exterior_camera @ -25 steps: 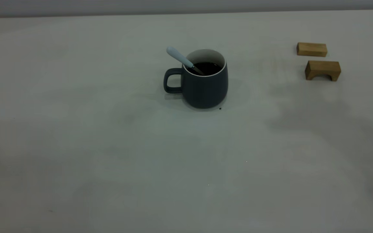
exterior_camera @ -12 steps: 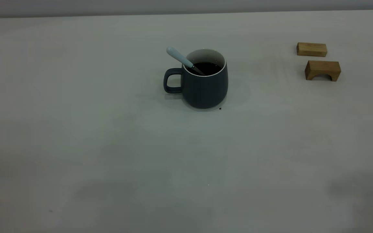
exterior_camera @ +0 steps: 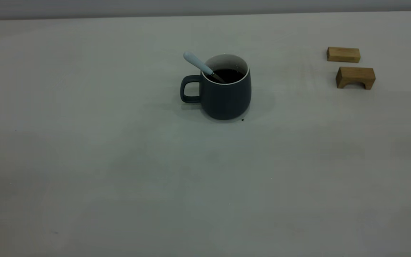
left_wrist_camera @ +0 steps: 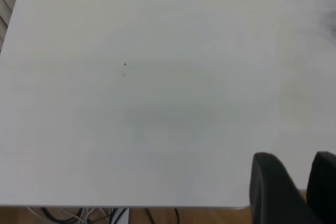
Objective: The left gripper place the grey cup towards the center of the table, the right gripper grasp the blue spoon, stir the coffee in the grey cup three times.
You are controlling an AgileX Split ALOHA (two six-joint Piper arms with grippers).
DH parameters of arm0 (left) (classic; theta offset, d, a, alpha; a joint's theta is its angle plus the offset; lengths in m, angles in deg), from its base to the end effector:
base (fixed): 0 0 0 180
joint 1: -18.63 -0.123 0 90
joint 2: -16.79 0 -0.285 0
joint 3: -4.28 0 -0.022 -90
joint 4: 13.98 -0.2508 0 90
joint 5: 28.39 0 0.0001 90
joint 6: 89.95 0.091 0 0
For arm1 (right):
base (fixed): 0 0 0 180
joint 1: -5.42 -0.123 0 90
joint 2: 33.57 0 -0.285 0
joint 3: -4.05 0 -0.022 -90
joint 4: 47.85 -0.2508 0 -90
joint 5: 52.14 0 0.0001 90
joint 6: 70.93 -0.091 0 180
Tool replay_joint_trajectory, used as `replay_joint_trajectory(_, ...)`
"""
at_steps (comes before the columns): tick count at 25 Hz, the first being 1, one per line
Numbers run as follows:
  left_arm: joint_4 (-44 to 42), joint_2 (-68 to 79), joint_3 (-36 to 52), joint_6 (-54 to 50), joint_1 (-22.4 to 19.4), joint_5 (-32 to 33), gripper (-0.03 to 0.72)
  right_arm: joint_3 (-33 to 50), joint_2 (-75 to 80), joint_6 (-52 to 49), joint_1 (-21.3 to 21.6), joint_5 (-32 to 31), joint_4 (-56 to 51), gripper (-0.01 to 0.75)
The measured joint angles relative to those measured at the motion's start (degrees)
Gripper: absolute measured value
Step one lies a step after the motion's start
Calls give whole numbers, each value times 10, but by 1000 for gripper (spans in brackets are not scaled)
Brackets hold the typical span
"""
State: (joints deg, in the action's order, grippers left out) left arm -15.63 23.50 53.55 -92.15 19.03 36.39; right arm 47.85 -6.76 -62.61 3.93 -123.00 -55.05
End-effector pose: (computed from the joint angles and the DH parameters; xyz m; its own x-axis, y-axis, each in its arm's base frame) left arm -0.0093 0.0024 0.2683 -0.5107 -0.0225 -0.8595 -0.0288 0.9995 -0.0091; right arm 0.0310 0.0116 0.2850 -0.7659 -0.1229 -0.6311 -0.1801 0.9833 0.0272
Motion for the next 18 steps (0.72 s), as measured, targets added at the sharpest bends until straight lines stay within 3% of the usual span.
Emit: replay_joint_trajectory(18, 0, 0, 0, 0, 0, 0, 238, 65, -168, -1, 4, 58, 24, 237)
